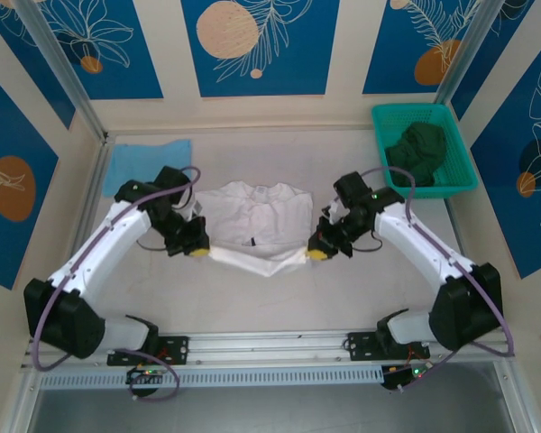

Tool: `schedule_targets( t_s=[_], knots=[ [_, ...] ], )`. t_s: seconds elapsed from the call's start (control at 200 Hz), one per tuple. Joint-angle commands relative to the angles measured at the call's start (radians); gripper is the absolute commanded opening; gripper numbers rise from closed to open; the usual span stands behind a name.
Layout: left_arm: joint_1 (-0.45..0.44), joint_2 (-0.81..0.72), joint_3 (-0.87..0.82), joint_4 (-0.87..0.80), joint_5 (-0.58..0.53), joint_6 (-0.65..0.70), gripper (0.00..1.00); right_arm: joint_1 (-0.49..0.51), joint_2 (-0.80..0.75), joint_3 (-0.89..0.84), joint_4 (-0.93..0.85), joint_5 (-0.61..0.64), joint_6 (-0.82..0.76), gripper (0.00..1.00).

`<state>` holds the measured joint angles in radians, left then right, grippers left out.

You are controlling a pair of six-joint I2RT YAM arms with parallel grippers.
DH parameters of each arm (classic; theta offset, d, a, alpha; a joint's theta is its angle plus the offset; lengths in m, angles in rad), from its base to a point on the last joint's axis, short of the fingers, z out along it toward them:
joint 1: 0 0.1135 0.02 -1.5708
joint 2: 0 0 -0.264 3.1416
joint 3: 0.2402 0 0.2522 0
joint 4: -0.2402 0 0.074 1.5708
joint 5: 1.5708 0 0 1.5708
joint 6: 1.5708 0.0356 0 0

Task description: Fold and stack the t-shirts

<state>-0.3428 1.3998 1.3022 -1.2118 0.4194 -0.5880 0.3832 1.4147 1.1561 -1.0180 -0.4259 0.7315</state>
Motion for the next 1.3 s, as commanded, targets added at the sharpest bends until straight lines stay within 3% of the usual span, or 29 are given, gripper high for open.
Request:
schedule_targets(
  t_s=[0.0, 0.075, 0.31, 0.455, 0.505, 0.545, 0.6, 0.645, 0.72, 0.76, 0.77, 0.785, 0.81, 0.88, 1.005, 1.075, 1.2, 1.295],
  knots=[
    [0.064, 0.107, 0.098, 0.001, 0.026, -0.054, 0.0, -0.035, 0.137, 0.145, -0.049, -0.038, 0.002, 0.0],
    [0.097, 0.191, 0.163, 0.044, 0.065, -0.07, 0.0, -0.065, 0.249, 0.27, -0.078, -0.022, 0.019, 0.0],
    [0.174, 0.553, 0.525, 0.018, 0.044, -0.096, 0.0, -0.134, 0.622, 0.632, -0.128, -0.073, 0.1, 0.0],
    [0.21, 0.778, 0.766, 0.008, -0.023, -0.144, 0.0, -0.177, 0.853, 0.871, -0.141, -0.063, 0.202, 0.0],
    [0.227, 0.859, 0.85, 0.0, -0.034, -0.188, 0.0, -0.187, 0.94, 0.96, -0.135, -0.076, 0.232, 0.1],
    [0.239, 0.917, 0.908, 0.013, -0.035, -0.215, 0.09, -0.197, 1.009, 1.054, -0.153, -0.08, 0.259, 0.18],
    [0.256, 0.98, 0.984, 0.021, -0.038, -0.255, 0.1, -0.217, 1.11, 1.172, -0.181, -0.099, 0.302, 0.32],
    [0.27, 1.014, 1.056, 0.026, -0.043, -0.274, 0.21, -0.229, 1.168, 1.285, -0.213, -0.099, 0.321, 0.41],
    [0.279, 1.038, 1.179, -0.002, -0.077, -0.28, 0.37, -0.244, 1.201, 1.405, -0.239, -0.096, 0.331, 0.48],
    [0.278, 1.03, 1.215, -0.029, -0.108, -0.279, 0.59, -0.249, 1.186, 1.429, -0.255, -0.069, 0.318, 0.51],
    [0.278, 1.025, 1.219, -0.033, -0.113, -0.278, 0.77, -0.251, 1.175, 1.429, -0.258, -0.064, 0.314, 0.52],
    [0.279, 1.016, 1.22, -0.036, -0.117, -0.273, 0.93, -0.252, 1.159, 1.425, -0.26, -0.046, 0.306, 0.53],
    [0.277, 0.998, 1.209, -0.037, -0.125, -0.265, 0.99, -0.253, 1.125, 1.401, -0.254, -0.024, 0.292, 0.53],
    [0.258, 0.923, 1.13, -0.015, -0.14, -0.224, 0.81, -0.243, 1.004, 1.246, -0.18, -0.013, 0.251, 0.51],
    [0.179, 0.767, 0.894, 0.091, -0.13, -0.184, 0.81, -0.184, 0.772, 0.91, -0.036, -0.023, 0.192, 0.45],
    [0.116, 0.723, 0.798, 0.113, -0.116, -0.143, 0.67, -0.136, 0.692, 0.76, 0.033, -0.035, 0.186, 0.41],
    [0.024, 0.697, 0.65, 0.16, -0.054, -0.073, 0.42, -0.059, 0.663, 0.615, 0.107, -0.078, 0.186, 0.34],
    [-0.012, 0.694, 0.539, 0.195, -0.069, -0.052, 0.4, -0.009, 0.7, 0.555, 0.142, -0.103, 0.191, 0.33]
  ],
)
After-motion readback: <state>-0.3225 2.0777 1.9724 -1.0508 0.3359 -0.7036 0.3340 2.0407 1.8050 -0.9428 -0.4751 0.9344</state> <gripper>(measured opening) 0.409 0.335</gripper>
